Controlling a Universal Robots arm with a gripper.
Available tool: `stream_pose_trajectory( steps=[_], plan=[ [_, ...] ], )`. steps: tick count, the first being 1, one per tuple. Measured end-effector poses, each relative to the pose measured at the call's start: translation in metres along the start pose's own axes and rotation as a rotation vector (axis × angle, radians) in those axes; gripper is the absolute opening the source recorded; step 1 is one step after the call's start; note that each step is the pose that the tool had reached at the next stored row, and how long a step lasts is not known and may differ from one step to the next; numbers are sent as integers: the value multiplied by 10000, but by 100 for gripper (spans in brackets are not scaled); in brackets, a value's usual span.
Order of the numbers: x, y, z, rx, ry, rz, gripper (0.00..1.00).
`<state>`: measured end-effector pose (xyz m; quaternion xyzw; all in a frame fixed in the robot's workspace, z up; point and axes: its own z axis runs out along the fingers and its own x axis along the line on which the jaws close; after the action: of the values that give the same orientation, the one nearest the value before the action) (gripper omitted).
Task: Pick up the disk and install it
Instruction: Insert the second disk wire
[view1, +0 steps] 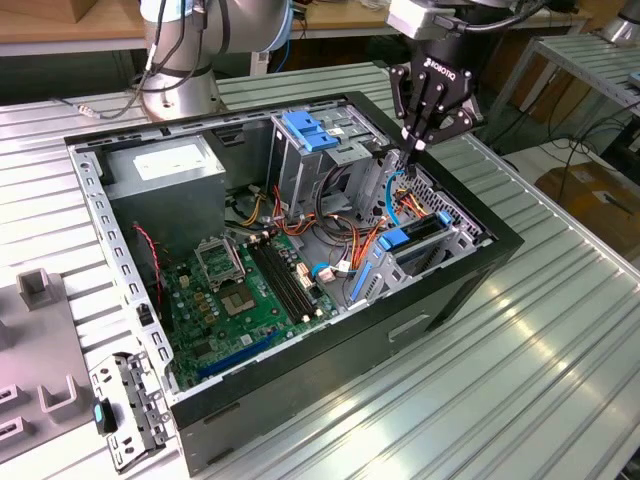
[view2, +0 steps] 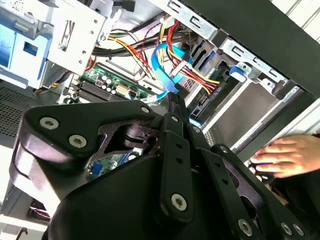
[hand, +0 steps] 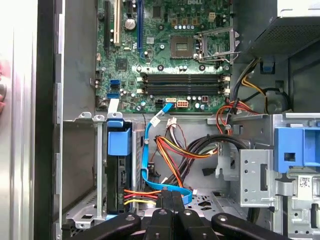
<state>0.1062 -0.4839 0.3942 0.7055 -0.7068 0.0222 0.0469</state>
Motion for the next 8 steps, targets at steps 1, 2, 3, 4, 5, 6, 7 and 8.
stream_pose_trajectory(
  steps=[1, 2, 3, 4, 5, 6, 7, 8],
  plan=[
    [-22, -1, 1, 0, 118, 4, 11],
    [-42, -1, 3, 1, 251, 8, 11],
    [-61, -1, 3, 1, 406, 14, 11],
    [-83, -3, 5, 1, 550, 19, 11],
    [-106, -5, 9, 0, 654, 23, 18],
    [-127, -9, 18, 1, 716, 25, 18],
    [-143, -11, 25, 0, 765, 28, 18],
    [-167, -15, 30, 1, 879, 31, 18]
  ],
)
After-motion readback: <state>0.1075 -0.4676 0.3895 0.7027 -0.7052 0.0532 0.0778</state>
